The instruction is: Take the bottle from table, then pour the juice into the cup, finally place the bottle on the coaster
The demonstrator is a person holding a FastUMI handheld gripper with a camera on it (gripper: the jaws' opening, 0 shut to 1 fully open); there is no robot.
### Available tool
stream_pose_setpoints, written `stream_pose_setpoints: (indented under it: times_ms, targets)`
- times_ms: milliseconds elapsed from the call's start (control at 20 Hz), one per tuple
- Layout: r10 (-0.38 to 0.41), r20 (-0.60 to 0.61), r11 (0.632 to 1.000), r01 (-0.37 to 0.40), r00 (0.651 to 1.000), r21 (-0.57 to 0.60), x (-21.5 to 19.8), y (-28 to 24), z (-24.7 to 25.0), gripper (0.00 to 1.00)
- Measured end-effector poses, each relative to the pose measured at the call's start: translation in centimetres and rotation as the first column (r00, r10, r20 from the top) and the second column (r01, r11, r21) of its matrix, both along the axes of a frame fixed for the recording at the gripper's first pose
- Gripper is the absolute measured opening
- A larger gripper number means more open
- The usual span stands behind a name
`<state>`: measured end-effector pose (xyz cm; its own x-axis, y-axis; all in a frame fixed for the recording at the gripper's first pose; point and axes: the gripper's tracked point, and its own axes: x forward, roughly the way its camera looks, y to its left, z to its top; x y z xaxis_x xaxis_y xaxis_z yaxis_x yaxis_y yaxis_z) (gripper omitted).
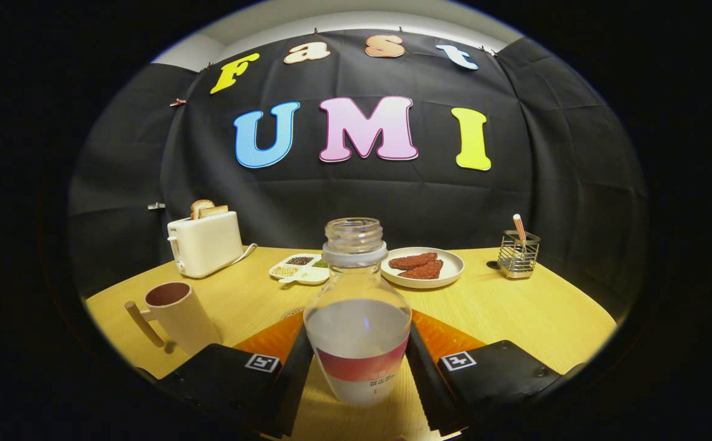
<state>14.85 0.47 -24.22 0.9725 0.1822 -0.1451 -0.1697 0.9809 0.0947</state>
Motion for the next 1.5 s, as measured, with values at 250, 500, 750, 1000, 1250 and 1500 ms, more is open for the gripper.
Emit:
stream_pose_setpoints:
  times_ms: [250,500,750,1000,1250,1500]
  targets:
    - [0.036,-0.028,0.996,-0.038,0.999,-0.075,0.0,0.5,0.1,0.74]
    - [0.120,0.016,0.970,-0.114,0.993,-0.214,0.1,2.3,3.4,0.72]
    - [0.179,0.003,0.885,-0.159,0.984,-0.437,0.5,4.8,4.7,0.71]
    - [0.208,0.000,0.758,-0.162,0.978,-0.632,0.5,6.5,5.8,0.71]
    - [0.231,0.007,0.566,-0.129,0.973,-0.814,0.5,7.7,6.4,0.71]
    - [0.325,0.017,0.367,-0.109,0.946,-0.924,1.4,10.7,6.4,0.71]
